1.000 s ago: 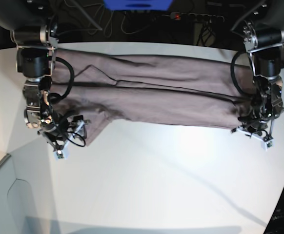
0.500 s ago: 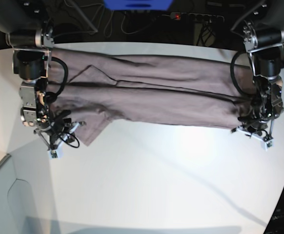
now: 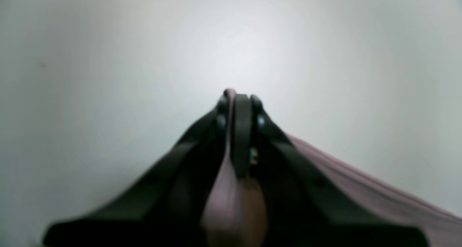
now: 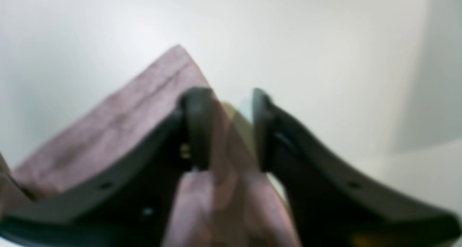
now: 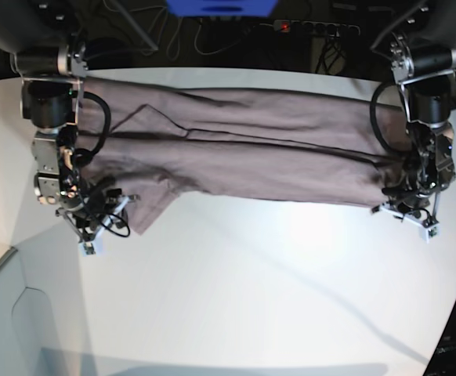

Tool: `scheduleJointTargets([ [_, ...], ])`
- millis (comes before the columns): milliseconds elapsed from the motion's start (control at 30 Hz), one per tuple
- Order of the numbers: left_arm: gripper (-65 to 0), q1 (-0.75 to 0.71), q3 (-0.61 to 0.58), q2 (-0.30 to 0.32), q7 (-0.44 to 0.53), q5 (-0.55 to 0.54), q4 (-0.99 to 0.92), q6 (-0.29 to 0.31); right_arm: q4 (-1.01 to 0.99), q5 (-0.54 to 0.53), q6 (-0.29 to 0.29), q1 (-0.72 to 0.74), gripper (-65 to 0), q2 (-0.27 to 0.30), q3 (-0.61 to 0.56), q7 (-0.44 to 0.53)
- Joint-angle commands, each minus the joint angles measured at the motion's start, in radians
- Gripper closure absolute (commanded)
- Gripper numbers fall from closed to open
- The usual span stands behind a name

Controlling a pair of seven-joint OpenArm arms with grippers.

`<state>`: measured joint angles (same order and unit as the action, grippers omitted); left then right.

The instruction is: Layout the t-shirt on the table in an organized manner, then fold the t-shirt properly

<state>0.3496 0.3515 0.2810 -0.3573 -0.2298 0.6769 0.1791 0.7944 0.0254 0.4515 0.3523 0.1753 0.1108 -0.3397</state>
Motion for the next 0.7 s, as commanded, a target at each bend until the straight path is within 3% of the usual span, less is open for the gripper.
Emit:
scheduleJointTargets([
  [0, 0.0, 0.024, 0.001, 0.014, 0.013, -0.003, 0.017, -0.003, 0.052, -0.005, 0.000, 0.000, -24.6, 0.008, 0.002, 0.009],
  [167, 0.0, 0.024, 0.001, 0.014, 0.013, -0.003, 0.017, -0.003, 0.219, -0.006, 0.000, -0.077, -29.0, -0.015, 0.002, 0.009],
  [667, 0.0, 0.024, 0.001, 0.013, 0.013, -0.003, 0.017, -0.003, 0.084, -0.005, -0.004, -0.062, -29.1, -0.021, -0.079, 0.012],
])
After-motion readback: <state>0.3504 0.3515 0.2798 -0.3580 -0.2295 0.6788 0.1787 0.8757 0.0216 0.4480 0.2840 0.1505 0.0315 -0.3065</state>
